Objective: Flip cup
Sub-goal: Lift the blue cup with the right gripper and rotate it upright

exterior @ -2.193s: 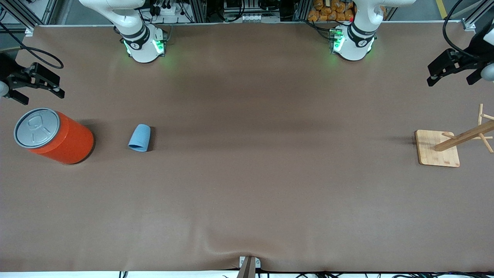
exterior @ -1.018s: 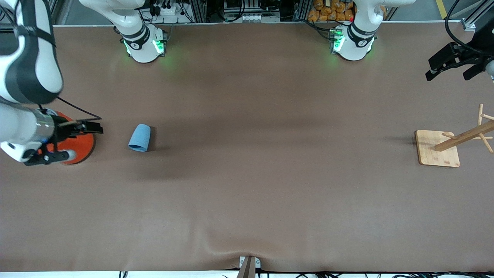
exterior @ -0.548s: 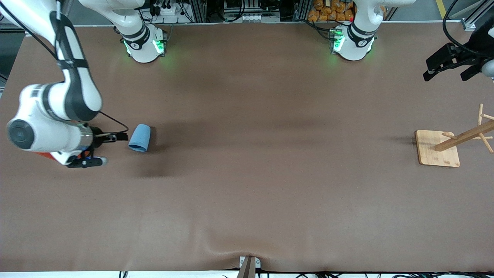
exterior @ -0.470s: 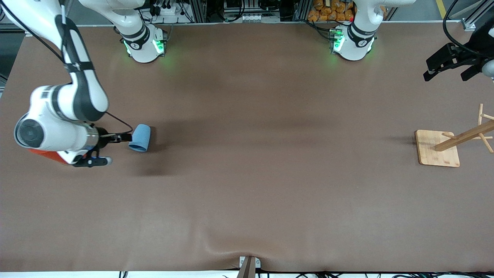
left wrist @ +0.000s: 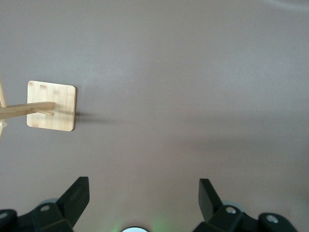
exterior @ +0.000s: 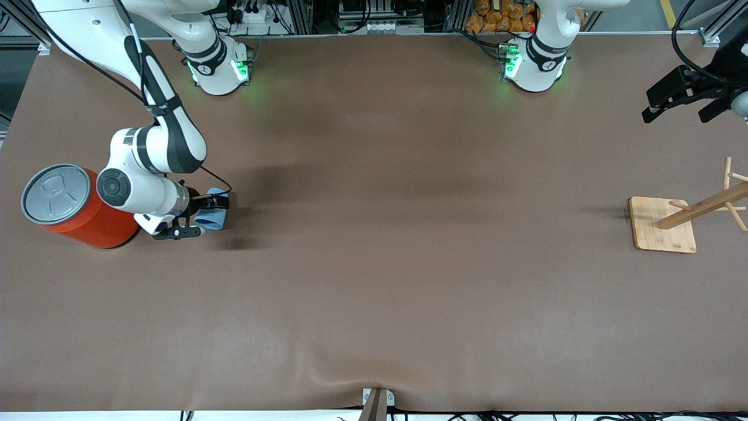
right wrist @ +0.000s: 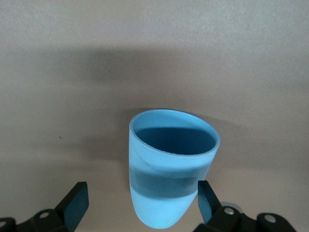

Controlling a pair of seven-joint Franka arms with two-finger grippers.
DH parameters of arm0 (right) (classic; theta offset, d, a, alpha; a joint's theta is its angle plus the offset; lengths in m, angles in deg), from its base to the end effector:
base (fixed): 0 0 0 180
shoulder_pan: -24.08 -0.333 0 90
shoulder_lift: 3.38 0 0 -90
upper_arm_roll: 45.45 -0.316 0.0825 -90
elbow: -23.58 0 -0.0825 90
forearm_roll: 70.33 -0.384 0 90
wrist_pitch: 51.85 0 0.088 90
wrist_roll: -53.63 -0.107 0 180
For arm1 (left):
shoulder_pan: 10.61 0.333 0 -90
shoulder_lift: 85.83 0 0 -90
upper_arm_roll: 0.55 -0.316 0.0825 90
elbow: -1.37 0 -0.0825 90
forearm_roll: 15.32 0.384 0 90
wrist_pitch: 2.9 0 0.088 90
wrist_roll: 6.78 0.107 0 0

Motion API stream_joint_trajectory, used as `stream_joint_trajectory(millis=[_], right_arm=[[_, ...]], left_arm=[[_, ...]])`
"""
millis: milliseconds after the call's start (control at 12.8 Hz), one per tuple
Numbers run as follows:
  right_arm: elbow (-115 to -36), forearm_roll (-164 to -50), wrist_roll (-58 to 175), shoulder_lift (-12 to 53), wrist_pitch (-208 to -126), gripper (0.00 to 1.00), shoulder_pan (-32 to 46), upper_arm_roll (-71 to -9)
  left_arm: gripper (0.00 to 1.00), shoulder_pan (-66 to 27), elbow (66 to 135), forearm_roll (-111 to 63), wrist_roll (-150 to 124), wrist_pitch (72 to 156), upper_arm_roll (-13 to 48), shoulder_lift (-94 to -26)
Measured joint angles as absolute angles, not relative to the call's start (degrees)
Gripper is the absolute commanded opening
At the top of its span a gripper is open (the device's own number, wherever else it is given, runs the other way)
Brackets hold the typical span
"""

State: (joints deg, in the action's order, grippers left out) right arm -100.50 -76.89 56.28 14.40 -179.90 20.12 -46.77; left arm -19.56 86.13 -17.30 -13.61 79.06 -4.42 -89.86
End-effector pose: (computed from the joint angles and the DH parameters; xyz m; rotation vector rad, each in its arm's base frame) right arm 0.5346 0.0530 0.2329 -3.0353 -0.0859 0.3707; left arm 0.5139 -0.0482 0.6922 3.1003 0.0391 0.0266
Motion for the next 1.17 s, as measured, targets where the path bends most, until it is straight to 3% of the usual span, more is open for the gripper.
stream_joint_trajectory(millis=[235,313,392,470,548,783,1175], right_arm=[[-101.58,-76.89,56.25,14.54,-181.21,1.0,20.76,-46.32],[-102.1,-76.91,56.25,14.87,-182.17,0.93,20.99,-46.27],[-102.63,-76.93,56.25,15.48,-183.73,0.61,21.12,-46.27],[-103.25,-76.95,56.24,16.17,-185.58,0.23,21.13,-46.27],[-103.58,-76.96,56.24,16.84,-186.58,0.0,21.13,-46.29],[-101.24,-77.03,54.76,16.64,-182.1,0.0,21.03,-46.61],[-81.67,-77.39,54.15,16.27,-162.12,0.0,20.55,-53.54]], left_arm=[[1.0,-19.56,86.13,-17.3,-13.53,78.39,-4.42,-89.86],[1.0,-19.57,86.13,-17.3,-13.52,78.32,-4.42,-89.86],[1.0,-19.58,86.11,-17.3,-13.51,78.31,-4.41,-89.86],[1.0,-19.58,86.08,-17.3,-13.51,78.31,-4.41,-89.87],[1.0,-19.58,86.06,-17.3,-13.51,78.31,-4.41,-89.88],[1.0,-19.56,86.06,-17.3,-13.51,78.31,-4.44,-89.88],[1.0,-19.5,86.04,-17.3,-13.51,78.31,-4.58,-89.88]])
